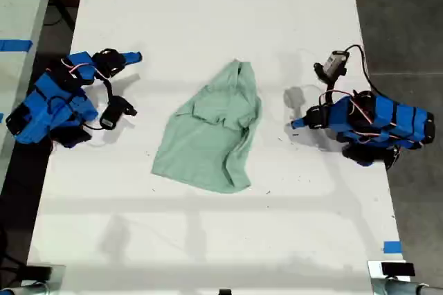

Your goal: Fold t shirt

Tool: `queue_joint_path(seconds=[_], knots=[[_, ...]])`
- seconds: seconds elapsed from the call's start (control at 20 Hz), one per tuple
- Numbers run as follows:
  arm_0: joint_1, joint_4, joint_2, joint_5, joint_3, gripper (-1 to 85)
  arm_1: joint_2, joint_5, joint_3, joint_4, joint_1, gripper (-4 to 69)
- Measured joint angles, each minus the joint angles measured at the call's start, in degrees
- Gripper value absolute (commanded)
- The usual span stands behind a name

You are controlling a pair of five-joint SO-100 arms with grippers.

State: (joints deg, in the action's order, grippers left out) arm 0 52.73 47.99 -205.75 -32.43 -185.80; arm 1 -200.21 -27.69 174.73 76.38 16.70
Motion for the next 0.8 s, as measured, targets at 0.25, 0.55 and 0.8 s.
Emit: queue_joint_path(seconds=[0.25,0.55,0.8], knots=[[-8.00,6.42,8.44,0.00,14.77,-0.3,0.00,1.67,0.00,1.05,0.09,1.0],[-14.50,6.86,20.57,-2.11,26.54,-0.3,0.00,1.76,0.00,1.05,0.09,1.0],[-33.49,10.55,50.98,5.01,42.28,15.6,0.00,1.85,0.00,1.05,0.09,1.0]])
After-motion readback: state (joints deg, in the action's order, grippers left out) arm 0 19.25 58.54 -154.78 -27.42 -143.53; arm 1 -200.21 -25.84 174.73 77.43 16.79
